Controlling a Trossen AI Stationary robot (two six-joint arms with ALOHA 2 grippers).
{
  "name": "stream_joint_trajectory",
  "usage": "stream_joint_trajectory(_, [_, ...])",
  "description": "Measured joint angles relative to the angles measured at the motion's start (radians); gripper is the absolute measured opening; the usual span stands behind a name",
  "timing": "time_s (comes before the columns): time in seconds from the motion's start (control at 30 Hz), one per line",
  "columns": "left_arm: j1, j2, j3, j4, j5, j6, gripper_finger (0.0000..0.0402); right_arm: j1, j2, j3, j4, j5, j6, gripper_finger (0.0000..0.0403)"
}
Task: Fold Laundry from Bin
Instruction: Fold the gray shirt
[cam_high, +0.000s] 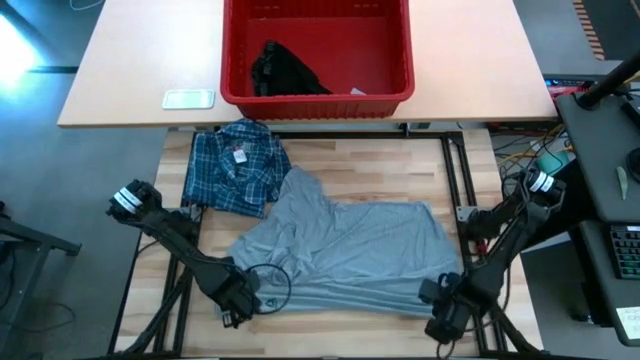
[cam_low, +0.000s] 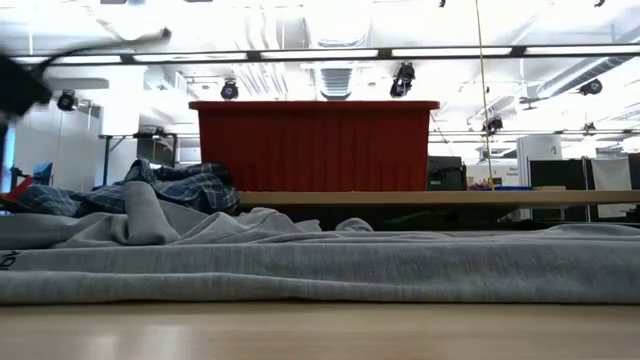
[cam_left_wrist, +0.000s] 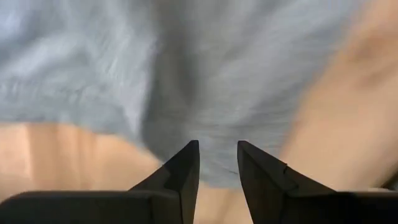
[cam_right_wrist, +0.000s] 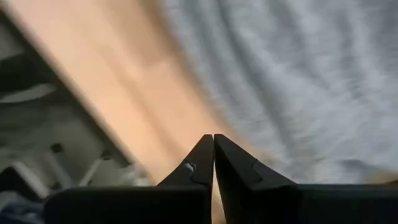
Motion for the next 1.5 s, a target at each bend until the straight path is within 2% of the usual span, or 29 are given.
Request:
stream_joint_trajectory(0.1, [-0.002, 0.0, 0.085, 0.013, -0.045, 0.004, 0.0094, 0.048, -0.007, 0.038, -0.006, 0.005, 0.045, 0.0008])
stream_joint_trajectory(0.17, [-0.004, 0.006, 0.123, 0.017, -0.112, 0.0, 0.0094, 0.086, 0.003, 0.034, -0.018, -0.001, 0.093, 0.0008])
stream_joint_trajectory(0.23, [-0.004, 0.024, 0.135, 0.036, -0.163, -0.02, 0.0094, 0.118, 0.024, 0.003, -0.043, -0.012, 0.146, 0.0008])
stream_joint_trajectory(0.33, [-0.003, 0.077, 0.115, 0.072, -0.173, -0.034, 0.0094, 0.14, 0.043, -0.043, -0.055, -0.035, 0.237, 0.0008])
stream_joint_trajectory(0.5, [-0.024, 0.174, 0.074, 0.082, -0.121, -0.031, 0.0094, 0.137, 0.053, -0.122, -0.028, -0.043, 0.26, 0.0008])
stream_joint_trajectory(0.63, [-0.057, 0.218, 0.072, 0.076, -0.082, 0.032, 0.0094, 0.123, 0.052, -0.164, 0.029, -0.108, 0.24, 0.0008])
stream_joint_trajectory(0.73, [-0.098, 0.224, 0.077, 0.06, -0.016, 0.07, 0.0094, 0.126, 0.053, -0.144, 0.03, -0.152, 0.197, 0.0008])
stream_joint_trajectory(0.9, [-0.158, 0.211, 0.107, 0.004, 0.023, 0.069, 0.0093, 0.133, 0.049, -0.049, -0.014, -0.205, 0.172, 0.0008])
stream_joint_trajectory(1.03, [-0.164, 0.207, 0.172, 0.017, 0.003, 0.068, 0.0093, 0.125, 0.041, 0.05, -0.04, -0.082, 0.148, 0.0008])
stream_joint_trajectory(1.2, [-0.145, 0.2, 0.272, -0.026, -0.022, 0.139, 0.0093, 0.088, 0.043, 0.072, -0.062, 0.077, 0.131, 0.0008])
stream_joint_trajectory(1.3, [-0.136, 0.167, 0.316, -0.114, -0.104, 0.159, 0.0093, 0.054, 0.043, 0.098, -0.064, 0.148, 0.107, 0.0008])
stream_joint_trajectory(1.5, [-0.07, 0.052, 0.252, -0.149, -0.183, 0.135, 0.0093, -0.031, 0.018, 0.171, -0.076, 0.191, 0.042, 0.0008])
